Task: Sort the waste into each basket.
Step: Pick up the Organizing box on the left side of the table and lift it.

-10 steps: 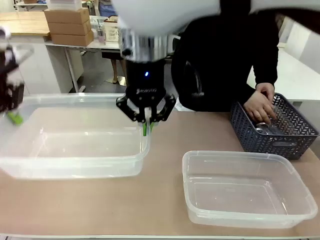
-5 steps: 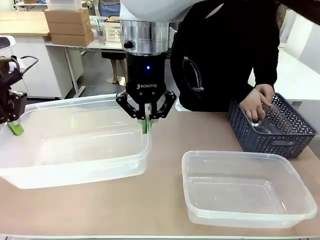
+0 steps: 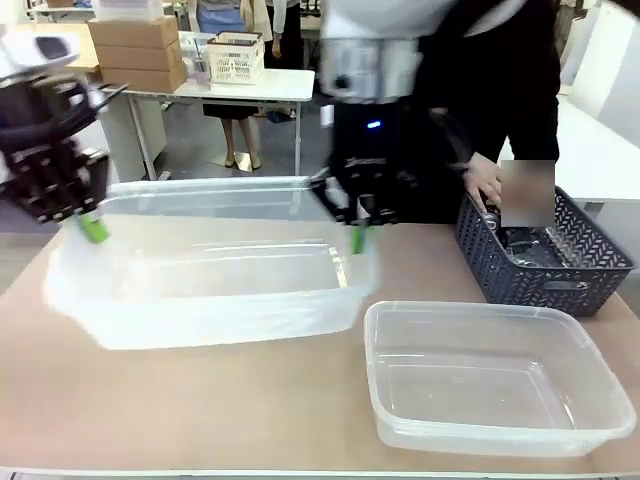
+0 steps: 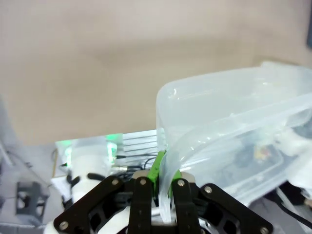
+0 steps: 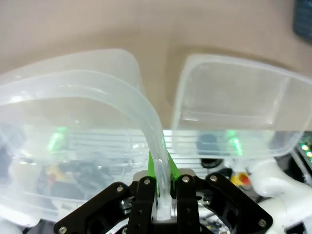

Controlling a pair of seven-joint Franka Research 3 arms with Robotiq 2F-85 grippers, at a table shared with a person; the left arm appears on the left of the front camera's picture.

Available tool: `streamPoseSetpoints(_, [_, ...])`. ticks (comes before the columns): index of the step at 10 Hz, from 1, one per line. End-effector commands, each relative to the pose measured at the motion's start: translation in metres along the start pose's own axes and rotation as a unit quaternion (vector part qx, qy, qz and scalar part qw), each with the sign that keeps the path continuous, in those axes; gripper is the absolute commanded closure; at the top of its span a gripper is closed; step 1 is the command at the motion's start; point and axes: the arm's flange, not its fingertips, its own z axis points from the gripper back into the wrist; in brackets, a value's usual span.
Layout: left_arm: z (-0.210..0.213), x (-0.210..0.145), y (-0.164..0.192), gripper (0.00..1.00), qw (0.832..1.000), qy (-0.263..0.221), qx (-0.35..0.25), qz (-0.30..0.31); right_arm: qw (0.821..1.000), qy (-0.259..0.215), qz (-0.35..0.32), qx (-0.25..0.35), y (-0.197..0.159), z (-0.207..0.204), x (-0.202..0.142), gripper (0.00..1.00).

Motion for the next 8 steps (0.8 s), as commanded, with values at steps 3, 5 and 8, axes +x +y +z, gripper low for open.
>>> streamPoseSetpoints(3, [-0.013, 0.051, -0.106, 0.94, 0.998, 0.048, -0.008, -0.032, 0.999, -0.017, -0.004, 0.033, -0.116, -0.023, -0.028, 0.95])
streamPoseSetpoints(5, [-0.029, 0.079, -0.134, 0.94, 0.997, 0.062, -0.003, -0.039, 0.997, -0.037, -0.028, 0.056, -0.14, -0.046, -0.037, 0.95])
streamPoseSetpoints(8, [-0.052, 0.079, -0.134, 0.94, 0.997, 0.065, 0.018, -0.045, 0.998, -0.031, -0.044, 0.042, -0.142, -0.033, -0.036, 0.95])
